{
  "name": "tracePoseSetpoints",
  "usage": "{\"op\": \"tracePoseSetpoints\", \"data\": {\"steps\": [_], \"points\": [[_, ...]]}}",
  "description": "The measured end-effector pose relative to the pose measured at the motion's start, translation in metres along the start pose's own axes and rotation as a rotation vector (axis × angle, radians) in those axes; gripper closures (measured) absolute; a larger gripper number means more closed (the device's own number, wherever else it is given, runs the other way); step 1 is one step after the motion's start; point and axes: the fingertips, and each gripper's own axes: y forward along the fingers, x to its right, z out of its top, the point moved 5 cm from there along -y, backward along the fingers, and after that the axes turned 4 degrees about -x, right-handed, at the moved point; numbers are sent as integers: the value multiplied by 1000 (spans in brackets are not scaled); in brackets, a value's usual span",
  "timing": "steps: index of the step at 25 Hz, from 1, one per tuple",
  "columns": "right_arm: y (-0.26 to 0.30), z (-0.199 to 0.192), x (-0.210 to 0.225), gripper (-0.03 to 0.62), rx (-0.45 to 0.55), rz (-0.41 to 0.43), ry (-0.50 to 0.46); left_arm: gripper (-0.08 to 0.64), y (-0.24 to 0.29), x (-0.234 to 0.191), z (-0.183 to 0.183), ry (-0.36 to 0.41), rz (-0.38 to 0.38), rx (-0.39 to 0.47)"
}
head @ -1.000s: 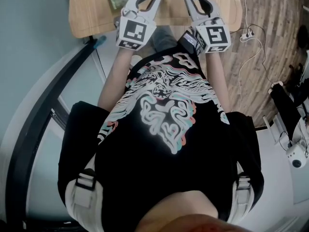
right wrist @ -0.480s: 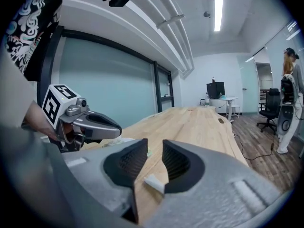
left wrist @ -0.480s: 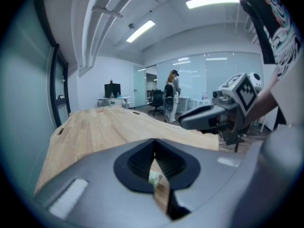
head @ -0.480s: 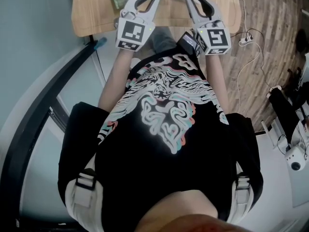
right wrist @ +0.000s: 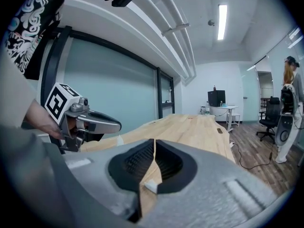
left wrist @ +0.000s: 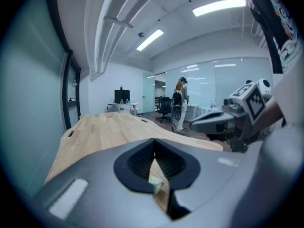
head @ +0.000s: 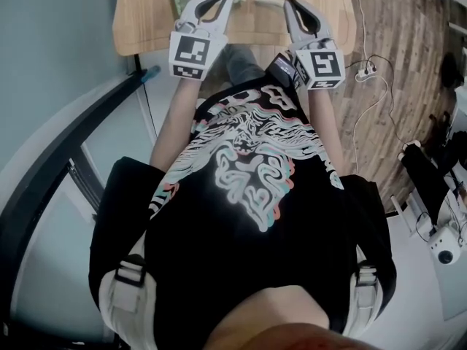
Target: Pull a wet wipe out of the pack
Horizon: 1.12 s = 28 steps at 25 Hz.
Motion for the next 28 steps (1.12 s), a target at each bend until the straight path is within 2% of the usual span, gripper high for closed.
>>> {"op": "tracePoseSetpoints", "data": {"steps": [6,11,15,19,28], "points": [[-14,22,-10,592,60,-14,-30,568,-18,-1,15,0,40,50],[-18,29,-22,592,67,-31,-62,568,-40,-5,29,-68,60,126],[-21,35,-24,592,88,-28,-57,568,-45,-3,36,-47,63,131],[-26,43,-29,594,106,-11,-91,568,-51,0,35,-46,75,131],[-27,46,-32,594,108,9,-102,568,-52,-2,33,-48,89,127]]}}
